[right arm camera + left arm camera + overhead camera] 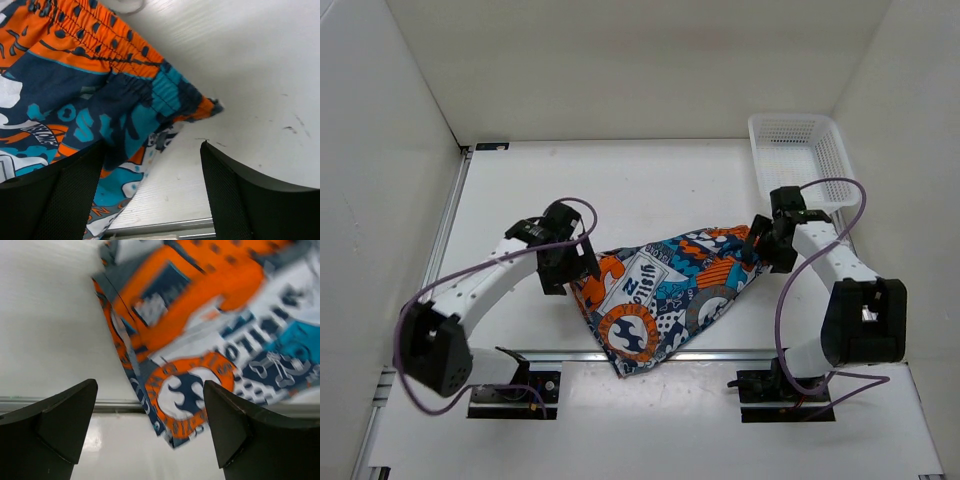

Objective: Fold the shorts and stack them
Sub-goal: Fold the shorts

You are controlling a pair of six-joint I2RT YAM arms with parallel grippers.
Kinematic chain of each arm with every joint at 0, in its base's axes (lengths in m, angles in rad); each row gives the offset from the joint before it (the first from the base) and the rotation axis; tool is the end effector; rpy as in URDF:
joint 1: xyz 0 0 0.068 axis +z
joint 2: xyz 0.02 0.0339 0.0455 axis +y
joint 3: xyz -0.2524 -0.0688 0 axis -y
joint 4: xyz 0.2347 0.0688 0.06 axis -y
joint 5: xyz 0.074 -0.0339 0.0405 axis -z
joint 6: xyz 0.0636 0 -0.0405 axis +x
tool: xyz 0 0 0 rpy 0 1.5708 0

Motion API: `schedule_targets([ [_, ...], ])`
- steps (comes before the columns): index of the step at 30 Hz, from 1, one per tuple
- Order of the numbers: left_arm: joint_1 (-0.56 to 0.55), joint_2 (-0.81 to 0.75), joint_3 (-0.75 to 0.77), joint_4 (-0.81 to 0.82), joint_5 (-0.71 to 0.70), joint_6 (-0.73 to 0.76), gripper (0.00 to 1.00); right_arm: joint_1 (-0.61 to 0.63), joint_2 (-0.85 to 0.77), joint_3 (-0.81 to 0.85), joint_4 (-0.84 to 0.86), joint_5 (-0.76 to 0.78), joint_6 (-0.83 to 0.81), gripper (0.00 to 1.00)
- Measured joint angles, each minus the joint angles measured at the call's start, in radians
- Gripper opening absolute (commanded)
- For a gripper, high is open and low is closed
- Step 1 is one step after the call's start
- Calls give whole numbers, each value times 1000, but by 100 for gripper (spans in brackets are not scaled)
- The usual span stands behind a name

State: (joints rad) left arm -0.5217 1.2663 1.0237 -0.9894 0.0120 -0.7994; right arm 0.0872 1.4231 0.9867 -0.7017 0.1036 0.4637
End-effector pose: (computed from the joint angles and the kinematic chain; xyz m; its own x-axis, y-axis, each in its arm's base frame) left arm 0.2010 -0.1164 0.2264 -0.9298 -0.2924 -0.2236 -0.2364 0.9399 -0.2462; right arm 0.2780 0.0177 0.1937 -0.8283 0.3741 -0.4170 0.3657 0.9250 0.1036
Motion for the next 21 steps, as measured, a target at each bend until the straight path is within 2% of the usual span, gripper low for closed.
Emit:
schedule_targets([
  [2,58,88,-28,41,14,15,98,0,30,-3,19,-29,0,81],
  [6,101,280,-23,118,43,58,88,0,113,-3,76,-72,11,70],
  [8,108,365,4,134,58,80,78,0,154,-3,101,-94,21,65],
  [9,113,402,25,138,63,91,73,0,173,-3,113,-105,27,59],
  [11,126,465,76,147,76,111,55,0,206,-3,132,-122,32,51],
  [12,138,494,103,155,83,121,31,0,222,-3,142,-134,38,47],
  [13,154,520,129,160,87,125,22,0,236,-3,149,-142,42,40],
  [14,170,544,154,163,92,134,15,0,248,-3,156,-150,44,38],
  [15,190,568,180,167,98,146,10,0,255,-3,161,-159,51,36],
  [17,234,606,227,170,106,162,10,0,259,-4,169,-172,58,33],
  [20,304,663,332,151,112,183,10,15,259,-21,198,-189,87,33],
  [21,324,687,377,145,111,190,10,26,258,-24,200,-192,102,36],
])
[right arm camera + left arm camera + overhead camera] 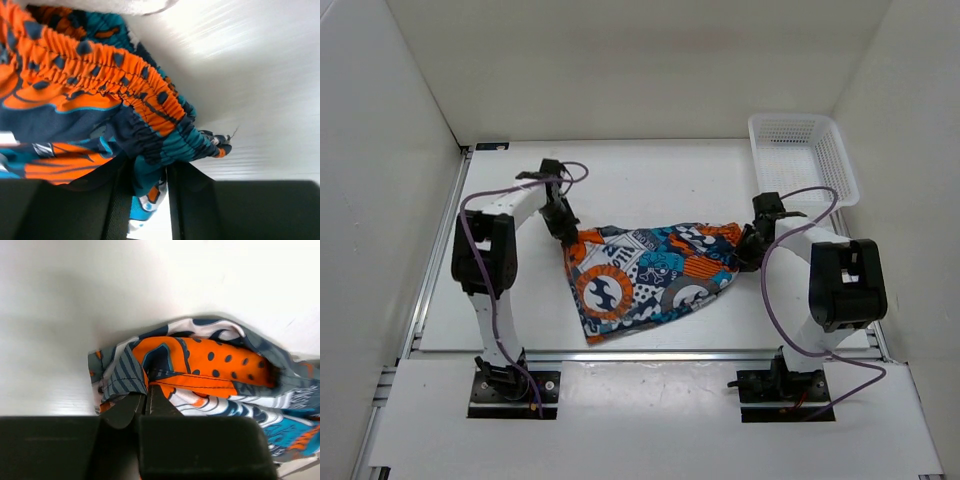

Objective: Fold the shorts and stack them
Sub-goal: Fold the shorts

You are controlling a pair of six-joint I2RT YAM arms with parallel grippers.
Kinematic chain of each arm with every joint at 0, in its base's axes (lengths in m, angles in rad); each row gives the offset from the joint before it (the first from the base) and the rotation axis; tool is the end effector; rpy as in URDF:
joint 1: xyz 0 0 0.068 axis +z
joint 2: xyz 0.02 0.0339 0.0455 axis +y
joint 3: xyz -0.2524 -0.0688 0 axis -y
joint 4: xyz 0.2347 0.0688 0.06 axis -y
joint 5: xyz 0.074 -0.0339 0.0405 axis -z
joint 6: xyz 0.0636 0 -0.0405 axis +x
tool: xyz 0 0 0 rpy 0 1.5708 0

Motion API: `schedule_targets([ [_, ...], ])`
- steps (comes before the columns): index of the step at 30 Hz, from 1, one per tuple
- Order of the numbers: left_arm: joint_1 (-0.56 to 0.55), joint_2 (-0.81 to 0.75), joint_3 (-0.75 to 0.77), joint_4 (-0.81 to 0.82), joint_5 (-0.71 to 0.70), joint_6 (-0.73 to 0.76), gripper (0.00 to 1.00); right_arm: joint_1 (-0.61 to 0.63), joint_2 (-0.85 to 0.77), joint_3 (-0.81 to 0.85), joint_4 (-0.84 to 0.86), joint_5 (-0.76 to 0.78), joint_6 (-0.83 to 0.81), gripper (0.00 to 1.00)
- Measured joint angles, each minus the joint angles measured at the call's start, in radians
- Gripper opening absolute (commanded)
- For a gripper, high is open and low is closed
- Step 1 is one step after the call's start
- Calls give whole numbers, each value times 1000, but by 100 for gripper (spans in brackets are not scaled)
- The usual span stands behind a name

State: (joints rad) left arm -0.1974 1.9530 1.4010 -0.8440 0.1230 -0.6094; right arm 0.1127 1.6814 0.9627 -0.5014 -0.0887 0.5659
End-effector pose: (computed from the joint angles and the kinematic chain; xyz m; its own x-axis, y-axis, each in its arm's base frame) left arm 0.3606 -0.0801 0.1407 -0.9152 -0.3963 -0.0734 -0.3759 0.9051 -0.1986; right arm 0.3086 0.0406 0.1260 -0.8640 0.4397 -0.2454 0.3803 0.8892 0.2544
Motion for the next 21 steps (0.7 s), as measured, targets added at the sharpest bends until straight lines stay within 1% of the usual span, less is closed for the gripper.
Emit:
schedule_targets([
  [1,16,27,53,-14,-1,8,10,16,-3,-4,6,0,16,40],
  [3,40,103,198,-46,-12,26,16,71,-14,-11,14,6,57,57],
  [4,50,149,288,-71,-26,36,21,105,-23,-13,12,8,76,79],
  [5,57,182,355,-87,-39,46,28,132,-31,-14,9,11,97,88],
  [6,63,216,426,-103,-56,55,46,159,-45,-14,5,9,109,96],
  [7,68,242,491,-124,-73,73,58,183,-58,-14,-1,11,121,100],
  [10,87,283,648,-186,-105,100,91,222,-106,11,-61,25,134,100],
  [11,93,282,680,-205,-113,111,93,224,-125,29,-88,39,134,100],
  [12,100,275,704,-220,-118,118,99,221,-148,49,-112,55,133,100],
  [13,108,264,717,-230,-126,123,99,212,-174,73,-136,70,129,100],
  [15,123,219,693,-241,-141,133,97,190,-224,120,-165,103,113,100],
  [17,138,142,619,-248,-158,138,89,159,-262,166,-180,130,89,100],
  [18,148,96,563,-237,-164,138,82,141,-267,192,-188,143,71,100],
  [19,159,34,483,-223,-170,135,78,127,-263,216,-191,150,50,100],
  [21,186,-90,323,-207,-168,124,77,103,-226,254,-198,162,6,100],
])
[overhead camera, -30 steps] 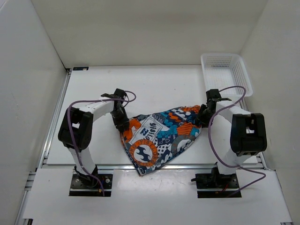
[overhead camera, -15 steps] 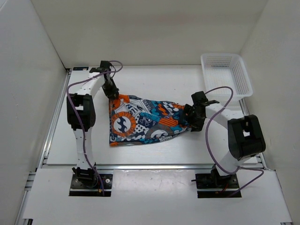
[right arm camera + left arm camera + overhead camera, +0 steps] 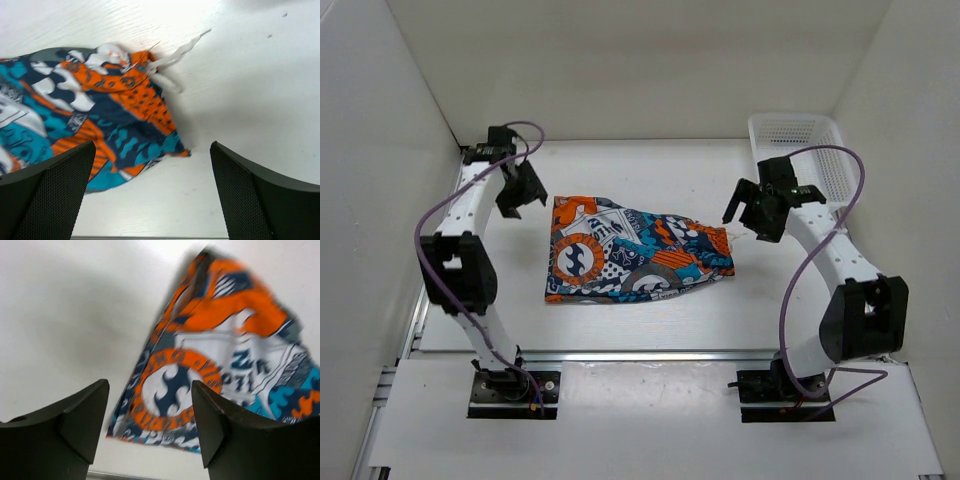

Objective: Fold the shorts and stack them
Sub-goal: Fold the shorts

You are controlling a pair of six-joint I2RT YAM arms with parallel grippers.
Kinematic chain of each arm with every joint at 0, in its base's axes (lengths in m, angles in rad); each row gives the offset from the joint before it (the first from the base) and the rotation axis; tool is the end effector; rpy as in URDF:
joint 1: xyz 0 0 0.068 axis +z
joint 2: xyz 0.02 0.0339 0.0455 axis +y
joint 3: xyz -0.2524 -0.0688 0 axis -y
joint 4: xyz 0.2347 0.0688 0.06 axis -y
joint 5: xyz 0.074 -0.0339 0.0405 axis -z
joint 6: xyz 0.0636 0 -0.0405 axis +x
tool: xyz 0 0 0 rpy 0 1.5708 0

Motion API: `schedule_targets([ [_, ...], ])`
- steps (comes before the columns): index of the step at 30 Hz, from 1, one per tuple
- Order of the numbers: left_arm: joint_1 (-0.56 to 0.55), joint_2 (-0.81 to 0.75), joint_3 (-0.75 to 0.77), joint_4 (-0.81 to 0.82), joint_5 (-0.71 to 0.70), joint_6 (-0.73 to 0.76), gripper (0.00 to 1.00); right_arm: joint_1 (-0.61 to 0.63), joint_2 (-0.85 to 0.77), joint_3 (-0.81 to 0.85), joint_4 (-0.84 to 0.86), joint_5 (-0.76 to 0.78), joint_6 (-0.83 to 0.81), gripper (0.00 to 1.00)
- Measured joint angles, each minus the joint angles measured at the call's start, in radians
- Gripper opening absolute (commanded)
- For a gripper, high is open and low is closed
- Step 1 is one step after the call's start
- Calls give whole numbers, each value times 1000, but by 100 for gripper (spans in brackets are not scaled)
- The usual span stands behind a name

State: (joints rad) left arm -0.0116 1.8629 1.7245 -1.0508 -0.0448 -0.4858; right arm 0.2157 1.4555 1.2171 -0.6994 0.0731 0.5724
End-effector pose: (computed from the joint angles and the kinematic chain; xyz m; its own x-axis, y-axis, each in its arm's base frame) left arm 0.3846 -0.0016 0.2546 -0.8183 -0.4570 -0.3487 -0.4378 0.8886 -0.1371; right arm 0.3082 0.0628 0.2563 -0.7548 0.3876 -0.5292 0.2826 0.9202 0.2709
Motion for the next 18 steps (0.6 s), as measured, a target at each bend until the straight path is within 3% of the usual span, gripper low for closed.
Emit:
schedule_targets([
  [4,82,-169,-302,76,57,-30,77,-13,147,51,-2,-12,-85,100],
  [6,111,-167,-393,101,76,-50,62,-13,229,56,3,-29,-113,100],
  [9,113,-118,-494,152,111,-73,47,-11,298,24,32,-63,-137,100],
  [12,97,-74,-546,189,133,-92,40,-11,304,-38,52,-99,-145,100],
  [13,93,-62,-550,198,138,-96,31,-11,306,-52,57,-108,-145,98],
  [16,80,-17,-551,235,147,-105,20,-6,321,-78,86,-134,-142,90],
  [18,73,-1,-546,240,165,-110,13,-4,334,-85,106,-148,-135,78],
])
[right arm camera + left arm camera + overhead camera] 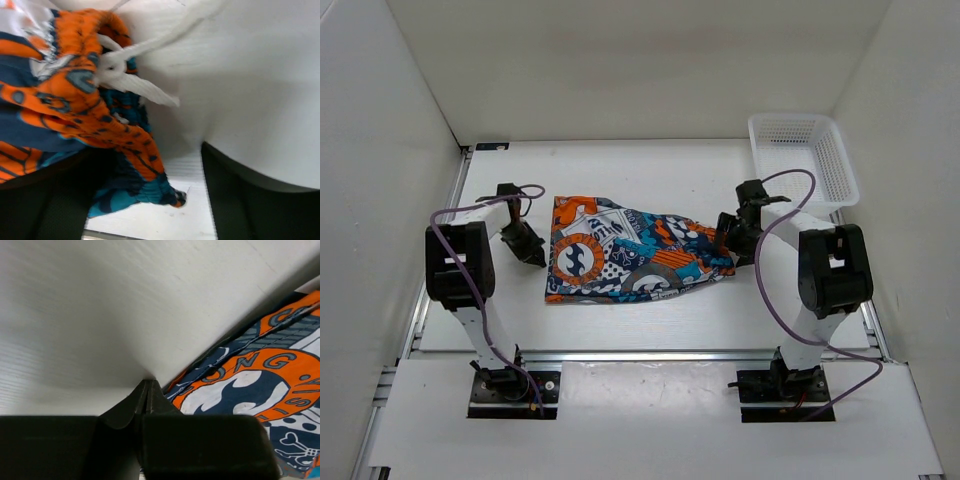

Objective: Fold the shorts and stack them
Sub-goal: Fold the shorts

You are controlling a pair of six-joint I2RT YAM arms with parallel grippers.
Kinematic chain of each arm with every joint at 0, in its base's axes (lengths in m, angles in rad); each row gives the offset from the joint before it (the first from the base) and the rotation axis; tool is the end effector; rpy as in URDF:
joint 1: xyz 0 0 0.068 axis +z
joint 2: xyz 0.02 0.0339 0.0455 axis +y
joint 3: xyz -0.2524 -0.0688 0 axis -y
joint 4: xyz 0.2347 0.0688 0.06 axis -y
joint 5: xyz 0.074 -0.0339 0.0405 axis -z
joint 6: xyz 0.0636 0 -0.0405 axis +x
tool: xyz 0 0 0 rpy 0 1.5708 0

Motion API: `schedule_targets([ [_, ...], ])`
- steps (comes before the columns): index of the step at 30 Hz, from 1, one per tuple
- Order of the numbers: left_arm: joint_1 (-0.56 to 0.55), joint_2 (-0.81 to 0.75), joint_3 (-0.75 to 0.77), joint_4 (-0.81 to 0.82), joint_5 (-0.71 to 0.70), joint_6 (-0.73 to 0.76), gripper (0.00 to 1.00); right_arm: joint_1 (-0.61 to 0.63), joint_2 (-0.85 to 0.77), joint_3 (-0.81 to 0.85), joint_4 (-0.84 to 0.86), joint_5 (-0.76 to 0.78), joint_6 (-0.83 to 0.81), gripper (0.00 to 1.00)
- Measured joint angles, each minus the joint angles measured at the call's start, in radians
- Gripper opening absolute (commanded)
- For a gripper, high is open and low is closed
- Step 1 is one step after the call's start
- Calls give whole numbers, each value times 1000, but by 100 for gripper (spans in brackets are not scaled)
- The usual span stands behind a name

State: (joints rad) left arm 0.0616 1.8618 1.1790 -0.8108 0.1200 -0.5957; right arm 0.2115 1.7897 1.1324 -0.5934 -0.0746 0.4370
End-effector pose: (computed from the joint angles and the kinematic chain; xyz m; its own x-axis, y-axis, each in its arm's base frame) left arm 0.3228 0.0123 0.1170 -0.7946 -0.6071 0.0031 -0.6013 0.7863 -0.1421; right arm 0.3319 0.0761 0.1335 -0.9391 0.2300 -0.2551 0.1823 0.9632 0.1973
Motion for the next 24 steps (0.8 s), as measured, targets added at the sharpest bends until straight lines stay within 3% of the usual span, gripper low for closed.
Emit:
schedule_targets([
  [4,-9,1,2,14,3,0,10,9,11,-3,41,-16,23,46],
  [5,-13,2,3,17,4,-1,10,13,16,-2,50,-23,31,30],
  [9,-38,13,18,21,5,-1,10,18,23,-2,70,-18,52,0],
  [24,-292,64,84,37,31,-46,10,21,-136,90,-123,277,35,0],
])
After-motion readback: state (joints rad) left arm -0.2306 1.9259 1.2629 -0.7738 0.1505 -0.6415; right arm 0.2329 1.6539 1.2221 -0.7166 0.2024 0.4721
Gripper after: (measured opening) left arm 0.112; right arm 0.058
